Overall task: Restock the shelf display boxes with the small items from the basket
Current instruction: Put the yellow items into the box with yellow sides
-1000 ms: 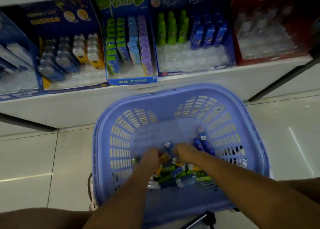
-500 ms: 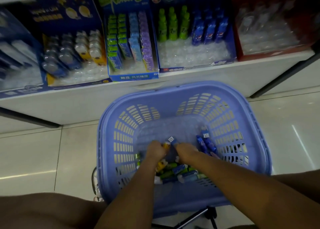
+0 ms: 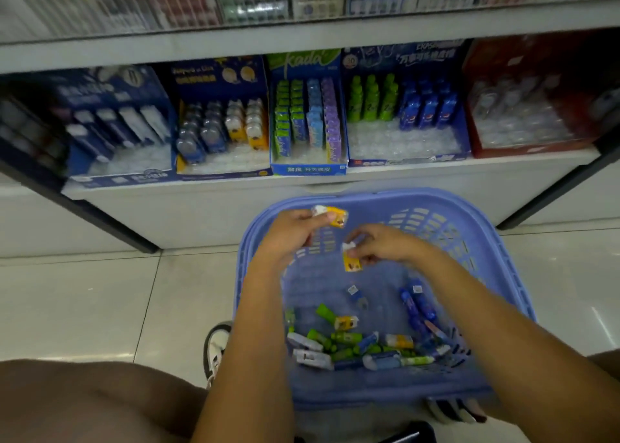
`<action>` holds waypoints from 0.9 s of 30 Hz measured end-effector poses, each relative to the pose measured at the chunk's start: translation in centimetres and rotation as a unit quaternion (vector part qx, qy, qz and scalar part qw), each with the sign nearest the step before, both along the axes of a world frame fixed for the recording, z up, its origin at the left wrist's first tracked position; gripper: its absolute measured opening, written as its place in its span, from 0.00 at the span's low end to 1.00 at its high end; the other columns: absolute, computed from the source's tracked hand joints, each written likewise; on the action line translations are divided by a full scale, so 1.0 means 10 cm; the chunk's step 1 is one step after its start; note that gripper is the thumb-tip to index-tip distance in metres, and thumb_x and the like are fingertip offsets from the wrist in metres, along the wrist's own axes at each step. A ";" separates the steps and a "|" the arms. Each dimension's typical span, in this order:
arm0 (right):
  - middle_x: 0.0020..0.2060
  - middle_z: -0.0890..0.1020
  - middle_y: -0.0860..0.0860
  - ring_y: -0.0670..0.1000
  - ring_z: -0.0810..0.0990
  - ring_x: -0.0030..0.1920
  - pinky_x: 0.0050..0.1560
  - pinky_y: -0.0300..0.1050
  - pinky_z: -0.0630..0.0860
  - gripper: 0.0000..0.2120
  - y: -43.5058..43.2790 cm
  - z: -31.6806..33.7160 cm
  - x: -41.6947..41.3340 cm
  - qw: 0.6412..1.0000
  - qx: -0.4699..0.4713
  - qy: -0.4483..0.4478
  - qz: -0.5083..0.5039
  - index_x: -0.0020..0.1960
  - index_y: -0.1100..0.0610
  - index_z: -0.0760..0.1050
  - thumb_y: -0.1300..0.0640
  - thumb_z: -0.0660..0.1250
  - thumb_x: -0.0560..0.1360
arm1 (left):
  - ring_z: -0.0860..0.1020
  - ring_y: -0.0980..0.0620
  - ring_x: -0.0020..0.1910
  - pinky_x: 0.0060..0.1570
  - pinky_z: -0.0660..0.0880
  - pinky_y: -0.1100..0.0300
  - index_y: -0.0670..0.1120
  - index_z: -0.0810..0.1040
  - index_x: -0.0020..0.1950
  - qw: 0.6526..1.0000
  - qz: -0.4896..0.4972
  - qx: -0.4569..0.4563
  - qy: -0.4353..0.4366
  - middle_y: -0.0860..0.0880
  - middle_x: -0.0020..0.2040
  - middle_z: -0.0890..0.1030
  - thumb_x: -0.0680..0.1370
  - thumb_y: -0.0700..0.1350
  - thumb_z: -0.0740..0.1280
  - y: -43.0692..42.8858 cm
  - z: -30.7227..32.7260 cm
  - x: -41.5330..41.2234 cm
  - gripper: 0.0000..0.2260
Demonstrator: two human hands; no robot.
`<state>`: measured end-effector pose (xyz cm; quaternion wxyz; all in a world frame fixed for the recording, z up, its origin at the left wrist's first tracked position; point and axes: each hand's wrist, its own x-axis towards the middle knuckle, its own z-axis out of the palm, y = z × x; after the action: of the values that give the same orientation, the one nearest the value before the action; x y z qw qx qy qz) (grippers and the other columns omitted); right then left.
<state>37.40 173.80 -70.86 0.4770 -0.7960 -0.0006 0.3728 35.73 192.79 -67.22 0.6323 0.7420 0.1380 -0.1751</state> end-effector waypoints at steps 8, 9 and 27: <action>0.39 0.79 0.57 0.49 0.80 0.35 0.38 0.38 0.79 0.06 0.60 1.16 0.21 0.942 0.181 -0.257 -0.118 0.47 0.56 0.73 0.65 0.68 0.75 | 0.84 0.48 0.41 0.42 0.80 0.60 0.42 0.78 0.47 0.944 0.235 -0.193 -0.128 0.45 0.41 0.83 0.78 0.41 0.65 0.49 0.57 0.06 0.04; 0.40 0.79 0.55 0.51 0.81 0.36 0.39 0.38 0.79 0.06 0.71 1.24 0.26 0.932 0.175 -0.295 -0.122 0.46 0.54 0.73 0.63 0.68 0.75 | 0.84 0.46 0.43 0.44 0.80 0.58 0.41 0.77 0.47 0.937 0.254 -0.192 -0.142 0.42 0.44 0.83 0.78 0.40 0.64 0.56 0.59 0.06 0.04; 0.53 0.81 0.54 0.56 0.75 0.58 0.63 0.52 0.69 0.08 2.00 1.30 1.19 0.845 -0.256 -0.458 0.101 0.54 0.53 0.77 0.55 0.67 0.75 | 0.77 0.57 0.38 0.40 0.76 0.66 0.46 0.82 0.49 0.937 0.267 -0.118 -0.191 0.51 0.37 0.81 0.76 0.42 0.70 1.21 0.30 0.01 0.04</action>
<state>49.29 193.81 -57.83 0.1612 -0.9657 -0.2034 -0.0011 35.87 204.89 -64.27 0.7531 0.6174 0.1861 0.1302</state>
